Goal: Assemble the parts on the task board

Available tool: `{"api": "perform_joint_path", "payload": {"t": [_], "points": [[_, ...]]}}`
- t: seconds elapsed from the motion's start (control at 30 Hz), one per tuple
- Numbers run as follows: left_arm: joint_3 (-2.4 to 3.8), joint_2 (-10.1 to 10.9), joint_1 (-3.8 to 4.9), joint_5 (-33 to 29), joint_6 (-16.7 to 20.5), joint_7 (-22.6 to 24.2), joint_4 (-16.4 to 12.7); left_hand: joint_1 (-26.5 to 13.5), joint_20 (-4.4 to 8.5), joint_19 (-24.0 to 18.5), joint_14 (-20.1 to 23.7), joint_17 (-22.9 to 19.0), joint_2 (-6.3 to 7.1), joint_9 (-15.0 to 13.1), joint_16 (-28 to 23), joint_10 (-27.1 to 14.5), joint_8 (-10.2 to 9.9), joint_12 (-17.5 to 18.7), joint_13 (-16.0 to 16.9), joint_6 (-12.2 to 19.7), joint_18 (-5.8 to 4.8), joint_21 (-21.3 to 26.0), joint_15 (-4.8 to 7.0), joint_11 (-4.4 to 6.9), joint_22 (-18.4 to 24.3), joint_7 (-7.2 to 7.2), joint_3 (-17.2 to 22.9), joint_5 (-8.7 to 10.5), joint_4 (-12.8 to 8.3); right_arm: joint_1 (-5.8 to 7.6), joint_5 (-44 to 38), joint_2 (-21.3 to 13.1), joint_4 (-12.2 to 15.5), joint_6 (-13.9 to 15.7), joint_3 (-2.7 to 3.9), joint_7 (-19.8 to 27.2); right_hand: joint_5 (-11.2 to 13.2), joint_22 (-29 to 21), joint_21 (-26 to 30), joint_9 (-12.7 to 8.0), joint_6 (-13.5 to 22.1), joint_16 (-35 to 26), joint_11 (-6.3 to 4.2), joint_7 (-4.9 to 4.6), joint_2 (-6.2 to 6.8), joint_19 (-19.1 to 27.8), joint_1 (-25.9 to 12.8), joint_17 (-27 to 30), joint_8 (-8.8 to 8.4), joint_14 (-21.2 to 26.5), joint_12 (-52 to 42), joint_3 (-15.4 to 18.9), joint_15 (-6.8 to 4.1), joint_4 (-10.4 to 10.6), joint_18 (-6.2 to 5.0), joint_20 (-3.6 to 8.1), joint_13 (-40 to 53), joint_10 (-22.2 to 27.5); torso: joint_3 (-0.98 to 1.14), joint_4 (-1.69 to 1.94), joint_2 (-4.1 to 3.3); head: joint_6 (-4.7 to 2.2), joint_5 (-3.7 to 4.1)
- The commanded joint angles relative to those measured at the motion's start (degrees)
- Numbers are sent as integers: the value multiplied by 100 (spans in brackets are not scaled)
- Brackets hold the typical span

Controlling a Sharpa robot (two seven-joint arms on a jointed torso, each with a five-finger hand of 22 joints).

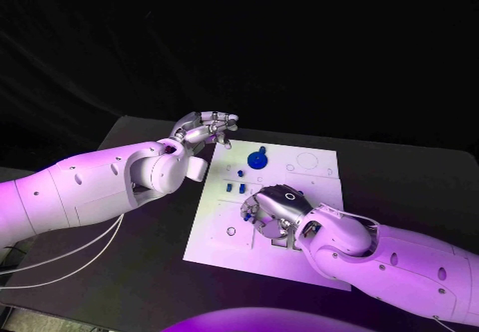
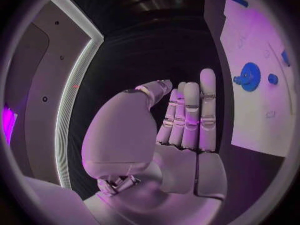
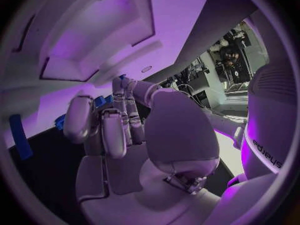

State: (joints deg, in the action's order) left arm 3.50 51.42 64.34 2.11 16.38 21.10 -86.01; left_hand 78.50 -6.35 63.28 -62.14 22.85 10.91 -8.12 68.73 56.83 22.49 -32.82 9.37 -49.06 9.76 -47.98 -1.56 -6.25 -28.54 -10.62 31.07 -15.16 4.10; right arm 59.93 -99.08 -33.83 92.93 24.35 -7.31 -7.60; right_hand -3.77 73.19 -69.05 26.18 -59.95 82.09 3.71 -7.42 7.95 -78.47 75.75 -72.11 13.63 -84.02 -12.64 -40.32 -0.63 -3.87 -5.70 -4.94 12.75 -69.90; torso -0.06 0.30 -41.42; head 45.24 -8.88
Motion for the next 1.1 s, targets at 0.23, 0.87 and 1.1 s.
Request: {"api": "perform_joint_path", "payload": {"t": [0.23, 0.87, 1.1], "points": [[3, -6, 4, 25, -101, 13, -18, -13, -23, 7, 42, -9, 7, 8, -21, -35, -9, -33, 9, 45, 76, 19, -6, 16, 5, -8, -16, -31, -28, -26, -46, 55, -86, -264, -15, 19, 6, -25, 49, 6, 2, 10, -21, -44, -16, 61, -70, 22, 16, -230, 1, -1, -26, -10, 42, -8, 2, 16, -1, -8, 1, -1, 1], [3, 13, 4, 29, -109, -9, -24, -13, -23, 7, 42, -9, 7, 8, -21, -35, -9, -33, 9, 45, 76, 19, -6, 16, 5, -8, -16, -31, -28, -26, 46, -119, 12, 149, -20, 80, -90, -218, 377, -228, 746, -43, 218, -247, 194, 268, -353, 137, -497, -183, 346, 80, 171, -12, -21, -169, -168, 654, -4, -2, 4, 12, -1], [3, 26, 4, 34, -111, -17, -25, -13, -23, 7, 42, -9, 7, 8, -21, -35, -9, -33, 9, 45, 76, 19, -6, 16, 5, -8, -16, -31, -28, 30, 71, -404, 270, 310, 8, 68, -89, -233, 400, -233, 748, -52, 219, -237, 206, 282, -364, 155, -504, -177, 351, 84, 175, -11, -28, -176, -178, 674, -3, -13, 10, -2, 17]]}}
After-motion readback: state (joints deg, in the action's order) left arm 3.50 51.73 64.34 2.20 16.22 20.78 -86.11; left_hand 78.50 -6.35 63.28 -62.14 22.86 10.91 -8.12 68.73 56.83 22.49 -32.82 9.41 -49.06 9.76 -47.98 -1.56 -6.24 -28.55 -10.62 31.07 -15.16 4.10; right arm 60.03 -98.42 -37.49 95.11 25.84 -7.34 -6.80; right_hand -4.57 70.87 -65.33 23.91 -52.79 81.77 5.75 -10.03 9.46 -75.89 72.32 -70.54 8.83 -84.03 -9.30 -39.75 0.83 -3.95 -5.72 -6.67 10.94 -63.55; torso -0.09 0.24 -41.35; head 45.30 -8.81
